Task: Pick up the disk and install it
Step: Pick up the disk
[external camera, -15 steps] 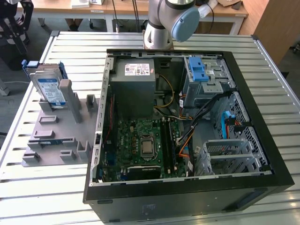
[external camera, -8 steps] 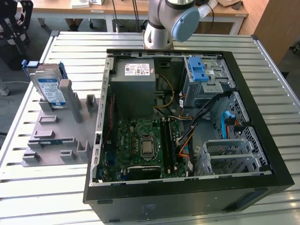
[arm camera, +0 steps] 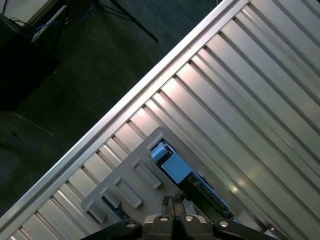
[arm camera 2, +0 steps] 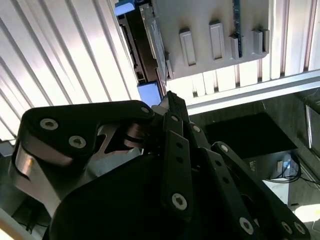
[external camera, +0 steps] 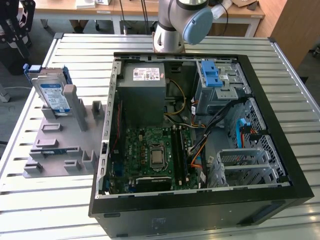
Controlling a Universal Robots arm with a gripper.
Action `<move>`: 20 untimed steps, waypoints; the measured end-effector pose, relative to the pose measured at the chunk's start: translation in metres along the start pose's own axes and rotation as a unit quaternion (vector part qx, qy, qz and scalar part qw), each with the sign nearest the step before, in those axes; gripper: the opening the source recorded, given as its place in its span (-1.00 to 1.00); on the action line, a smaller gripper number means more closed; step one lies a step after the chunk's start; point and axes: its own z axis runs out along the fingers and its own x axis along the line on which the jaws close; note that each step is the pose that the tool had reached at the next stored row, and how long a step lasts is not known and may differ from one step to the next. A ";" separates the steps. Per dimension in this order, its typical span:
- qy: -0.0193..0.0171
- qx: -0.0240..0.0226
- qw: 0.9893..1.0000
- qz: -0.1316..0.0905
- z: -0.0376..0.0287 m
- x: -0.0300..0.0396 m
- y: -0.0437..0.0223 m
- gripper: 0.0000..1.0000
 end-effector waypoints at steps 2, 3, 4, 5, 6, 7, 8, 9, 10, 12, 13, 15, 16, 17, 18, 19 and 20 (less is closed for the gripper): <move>-0.002 0.002 1.000 -0.004 0.0003 0.0000 0.0000 -0.79; -0.004 0.004 1.000 -0.006 0.0005 0.0000 0.0000 -0.79; -0.004 0.004 1.000 -0.009 0.0005 0.0000 -0.0001 -0.79; -0.005 0.005 1.000 -0.015 0.0006 -0.0001 -0.0001 -0.79; -0.005 0.005 1.000 -0.025 0.0007 -0.0001 -0.0001 -0.79; -0.004 0.005 0.999 -0.034 0.0009 0.0000 0.0000 -0.79; -0.004 0.005 0.999 -0.043 0.0011 0.0000 0.0000 -0.79; -0.004 0.004 0.999 -0.052 0.0013 0.0000 0.0000 -0.79; -0.004 0.004 0.998 -0.060 0.0015 0.0000 0.0000 -0.79; -0.004 0.004 0.997 -0.078 0.0017 0.0000 0.0000 -0.79; -0.004 0.004 0.996 -0.086 0.0018 0.0000 0.0000 -0.79; -0.004 0.004 0.995 -0.100 0.0021 0.0000 -0.0001 -0.79; -0.004 0.004 0.994 -0.107 0.0021 0.0000 0.0000 -0.79; -0.004 0.004 0.993 -0.114 0.0022 0.0000 -0.0001 -0.79; -0.004 0.004 0.993 -0.120 0.0022 0.0000 -0.0001 -0.79; -0.004 0.004 0.992 -0.127 0.0023 0.0000 -0.0001 -0.79; -0.003 0.004 0.991 -0.134 0.0024 0.0000 0.0000 -0.79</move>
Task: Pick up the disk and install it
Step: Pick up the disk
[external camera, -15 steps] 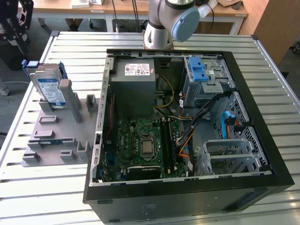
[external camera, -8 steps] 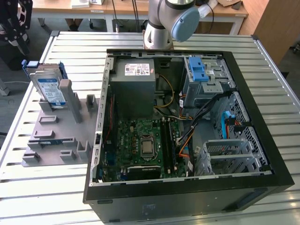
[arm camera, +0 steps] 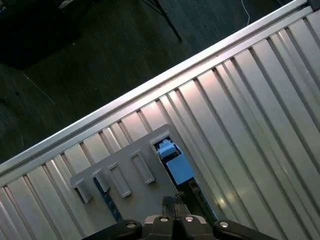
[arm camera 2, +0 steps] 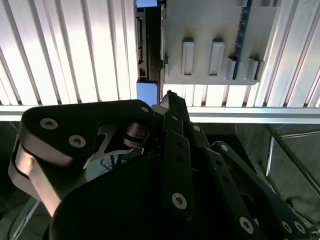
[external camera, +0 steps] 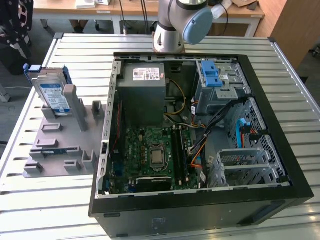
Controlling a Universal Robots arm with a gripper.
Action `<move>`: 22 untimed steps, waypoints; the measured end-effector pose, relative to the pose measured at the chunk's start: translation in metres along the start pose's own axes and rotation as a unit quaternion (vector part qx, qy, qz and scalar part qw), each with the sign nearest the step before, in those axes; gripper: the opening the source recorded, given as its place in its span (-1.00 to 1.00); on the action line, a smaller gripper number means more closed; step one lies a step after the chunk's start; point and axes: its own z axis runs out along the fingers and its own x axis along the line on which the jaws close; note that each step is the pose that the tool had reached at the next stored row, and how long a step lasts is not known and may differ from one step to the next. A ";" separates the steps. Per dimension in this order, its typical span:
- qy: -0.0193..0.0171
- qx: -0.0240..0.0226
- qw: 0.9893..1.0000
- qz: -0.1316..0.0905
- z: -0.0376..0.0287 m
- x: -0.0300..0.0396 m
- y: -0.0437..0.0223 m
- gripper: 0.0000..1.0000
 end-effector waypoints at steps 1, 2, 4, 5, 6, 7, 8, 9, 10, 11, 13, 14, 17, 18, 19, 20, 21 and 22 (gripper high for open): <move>0.000 0.000 1.000 -0.007 0.0001 0.0000 0.0000 -0.79; 0.000 0.000 1.000 -0.015 0.0001 0.0000 0.0000 -0.79; 0.000 -0.001 1.000 -0.031 0.0002 0.0000 0.0000 -0.79; 0.000 -0.001 0.999 -0.039 0.0003 0.0000 0.0000 -0.79; 0.000 -0.001 0.999 -0.047 0.0004 0.0000 0.0000 -0.79; 0.000 -0.001 0.998 -0.056 0.0004 0.0000 0.0000 -0.79; 0.001 -0.001 0.998 -0.064 0.0005 0.0000 0.0000 -0.79; 0.001 -0.001 0.997 -0.072 0.0006 0.0000 0.0000 -0.79; 0.001 -0.001 0.997 -0.080 0.0007 0.0000 0.0000 -0.79; 0.001 -0.001 0.996 -0.087 0.0007 0.0000 0.0000 -0.79; 0.001 -0.001 0.995 -0.102 0.0008 0.0000 0.0000 -0.79; 0.001 -0.001 0.994 -0.110 0.0009 0.0000 0.0000 -0.79; 0.001 -0.001 0.992 -0.129 0.0009 0.0000 0.0000 -0.79; 0.001 -0.001 0.991 -0.132 0.0010 0.0000 -0.0001 -0.79; 0.000 -0.001 0.991 -0.135 0.0011 0.0000 -0.0001 -0.79; 0.000 0.000 0.991 -0.136 0.0011 0.0000 -0.0001 -0.79; 0.000 0.000 0.991 -0.136 0.0011 0.0000 -0.0001 -0.79; 0.000 0.000 0.991 -0.136 0.0011 0.0000 0.0000 -0.79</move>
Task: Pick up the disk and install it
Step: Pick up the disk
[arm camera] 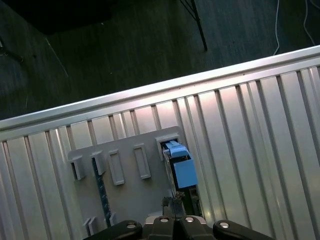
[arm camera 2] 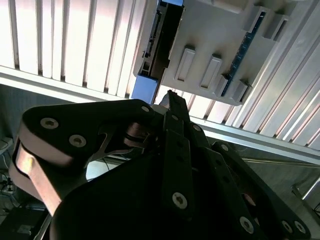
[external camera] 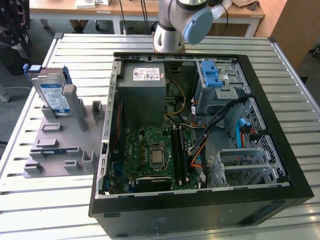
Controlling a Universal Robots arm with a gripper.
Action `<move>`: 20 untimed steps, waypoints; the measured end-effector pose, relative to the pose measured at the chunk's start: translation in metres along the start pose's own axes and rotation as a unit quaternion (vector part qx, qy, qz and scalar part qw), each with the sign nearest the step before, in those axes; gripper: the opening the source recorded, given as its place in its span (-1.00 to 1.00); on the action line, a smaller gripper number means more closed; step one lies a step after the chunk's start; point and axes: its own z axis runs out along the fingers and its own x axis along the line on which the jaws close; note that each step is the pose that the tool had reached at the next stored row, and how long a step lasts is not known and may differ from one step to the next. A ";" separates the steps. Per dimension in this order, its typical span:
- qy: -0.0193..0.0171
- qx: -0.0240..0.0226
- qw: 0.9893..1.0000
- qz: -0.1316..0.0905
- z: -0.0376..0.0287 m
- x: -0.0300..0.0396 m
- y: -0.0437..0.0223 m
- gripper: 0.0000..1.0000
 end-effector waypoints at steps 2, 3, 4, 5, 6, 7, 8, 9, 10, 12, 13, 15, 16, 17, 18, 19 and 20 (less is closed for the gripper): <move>0.000 0.000 1.000 0.000 0.0000 0.0000 0.0000 -0.79; 0.000 0.000 1.000 0.000 -0.0001 0.0000 0.0000 -0.79; 0.000 0.000 1.000 0.000 0.0000 0.0000 0.0000 -0.79; 0.000 0.000 1.000 0.000 -0.0001 0.0000 0.0000 -0.79; 0.001 0.000 1.000 0.000 -0.0001 0.0000 0.0000 -0.79; 0.001 0.000 1.000 0.000 0.0000 0.0000 0.0000 -0.79; 0.001 0.000 1.000 0.000 0.0000 0.0000 0.0000 -0.79; 0.001 0.000 1.000 0.000 0.0000 0.0000 0.0000 -0.77; 0.001 0.000 1.000 0.000 0.0000 0.0000 0.0000 -0.77; 0.001 0.000 1.000 0.000 0.0000 0.0000 0.0000 -0.66; 0.001 0.000 1.000 0.000 0.0000 0.0000 0.0000 -0.53; 0.001 0.000 1.000 -0.001 0.0003 -0.0001 0.0000 -0.53; 0.001 0.000 1.000 -0.001 0.0007 -0.0001 0.0000 -0.51; 0.001 0.000 1.000 -0.002 0.0012 0.0000 0.0000 -0.40; 0.001 0.000 1.000 -0.004 0.0015 0.0000 0.0000 -0.40; 0.001 0.000 1.000 -0.007 0.0019 0.0000 0.0000 -0.40; 0.001 0.001 1.000 -0.011 0.0025 0.0000 0.0001 -0.26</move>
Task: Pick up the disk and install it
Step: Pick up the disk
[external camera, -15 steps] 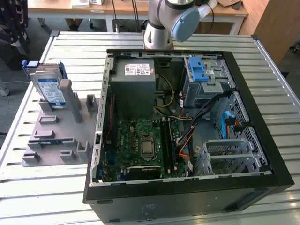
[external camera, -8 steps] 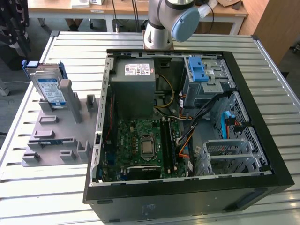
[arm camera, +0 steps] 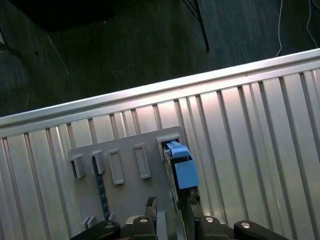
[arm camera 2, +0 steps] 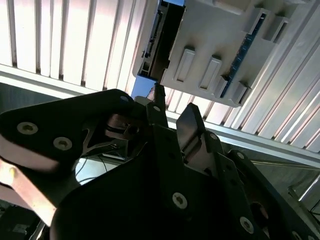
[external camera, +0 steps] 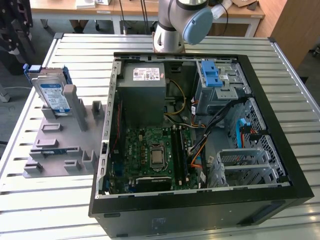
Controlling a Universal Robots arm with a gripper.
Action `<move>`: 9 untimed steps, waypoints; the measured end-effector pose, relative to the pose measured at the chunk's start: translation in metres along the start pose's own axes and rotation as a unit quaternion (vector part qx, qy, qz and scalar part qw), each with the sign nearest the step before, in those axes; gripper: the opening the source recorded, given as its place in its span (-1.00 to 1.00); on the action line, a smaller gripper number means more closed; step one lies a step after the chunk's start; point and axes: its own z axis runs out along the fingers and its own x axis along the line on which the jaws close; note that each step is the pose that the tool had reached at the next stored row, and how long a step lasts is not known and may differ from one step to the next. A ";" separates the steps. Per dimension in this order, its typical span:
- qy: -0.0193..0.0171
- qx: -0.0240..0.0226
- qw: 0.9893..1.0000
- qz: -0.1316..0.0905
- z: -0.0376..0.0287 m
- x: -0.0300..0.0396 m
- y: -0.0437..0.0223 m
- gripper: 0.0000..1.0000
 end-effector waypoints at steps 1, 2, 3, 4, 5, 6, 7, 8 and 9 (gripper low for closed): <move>0.000 0.000 1.000 -0.004 0.0007 0.0000 0.0001 -0.26; 0.000 0.000 1.000 -0.008 0.0015 0.0001 0.0002 -0.26; 0.000 0.000 1.000 -0.014 0.0024 0.0001 0.0001 -0.26; 0.000 0.000 1.000 -0.021 0.0034 0.0001 0.0001 -0.26; 0.000 0.000 1.000 -0.028 0.0044 0.0001 0.0001 -0.23; 0.000 0.000 0.999 -0.035 0.0053 0.0002 0.0001 -0.11; 0.000 0.000 0.999 -0.041 0.0062 0.0002 0.0001 -0.11; 0.000 0.001 0.999 -0.044 0.0070 0.0002 0.0002 -0.11; 0.000 0.001 0.999 -0.047 0.0079 0.0002 0.0003 -0.11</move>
